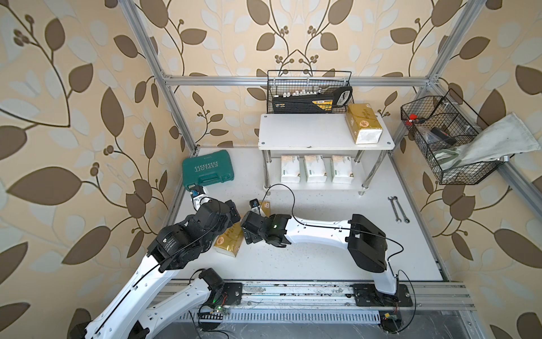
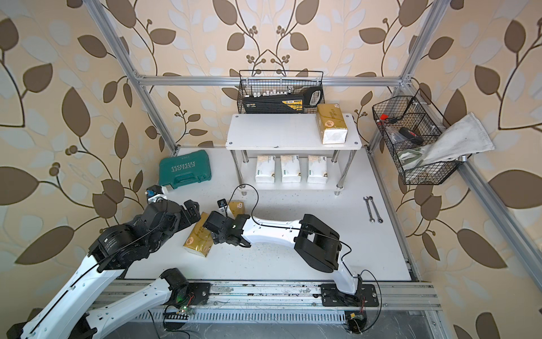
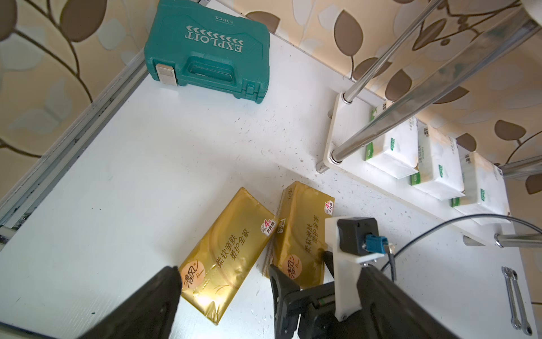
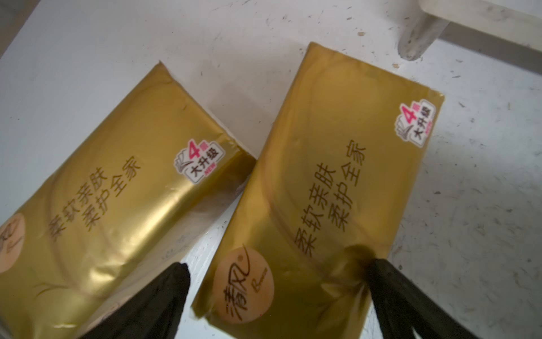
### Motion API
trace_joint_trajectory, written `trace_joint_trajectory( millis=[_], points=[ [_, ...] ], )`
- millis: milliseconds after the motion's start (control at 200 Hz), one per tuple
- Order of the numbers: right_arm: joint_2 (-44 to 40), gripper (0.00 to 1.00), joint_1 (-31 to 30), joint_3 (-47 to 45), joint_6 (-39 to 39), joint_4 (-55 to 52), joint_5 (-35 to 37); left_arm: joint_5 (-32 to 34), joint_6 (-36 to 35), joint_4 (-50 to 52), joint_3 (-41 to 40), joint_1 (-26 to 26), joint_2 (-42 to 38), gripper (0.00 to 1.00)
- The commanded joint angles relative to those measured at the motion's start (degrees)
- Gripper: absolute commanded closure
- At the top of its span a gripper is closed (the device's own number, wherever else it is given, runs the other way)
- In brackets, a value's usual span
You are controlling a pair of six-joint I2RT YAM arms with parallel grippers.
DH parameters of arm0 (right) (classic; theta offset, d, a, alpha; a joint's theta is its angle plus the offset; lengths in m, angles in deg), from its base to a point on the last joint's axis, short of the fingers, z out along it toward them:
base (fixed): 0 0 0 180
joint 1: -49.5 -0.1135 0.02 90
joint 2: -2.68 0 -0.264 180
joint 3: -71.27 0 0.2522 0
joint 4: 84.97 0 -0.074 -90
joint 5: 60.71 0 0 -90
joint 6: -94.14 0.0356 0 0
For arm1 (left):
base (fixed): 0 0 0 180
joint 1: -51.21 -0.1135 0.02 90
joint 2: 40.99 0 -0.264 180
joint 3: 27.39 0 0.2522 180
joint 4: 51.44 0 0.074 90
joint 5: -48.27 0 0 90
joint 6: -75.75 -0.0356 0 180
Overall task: Place the tissue boxes on the shelf by color
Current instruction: Pick up the box of tissues from the center of the board.
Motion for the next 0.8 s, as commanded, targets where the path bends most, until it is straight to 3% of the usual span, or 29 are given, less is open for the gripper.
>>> trace_joint_trajectory(
  millis=[0, 350, 800],
  points=[
    [-0.27, 0.01, 1.23, -2.75, 1.8, -1.61, 1.63, -1.56, 0.12, -2.32, 0.66, -0.63, -0.04, 0.01],
    [-5.83, 0.01, 2.22, -11.22, 1.42, 2.05, -1.23, -10.42, -5.68, -10.26, -0.68, -0.65, 3.68, 0.01],
    [-3.53, 0.01, 3.95, -14.67, -3.18, 11.26, -4.56, -11.87, -6.99, -11.91, -0.51, -0.65, 4.51, 0.01]
  ],
)
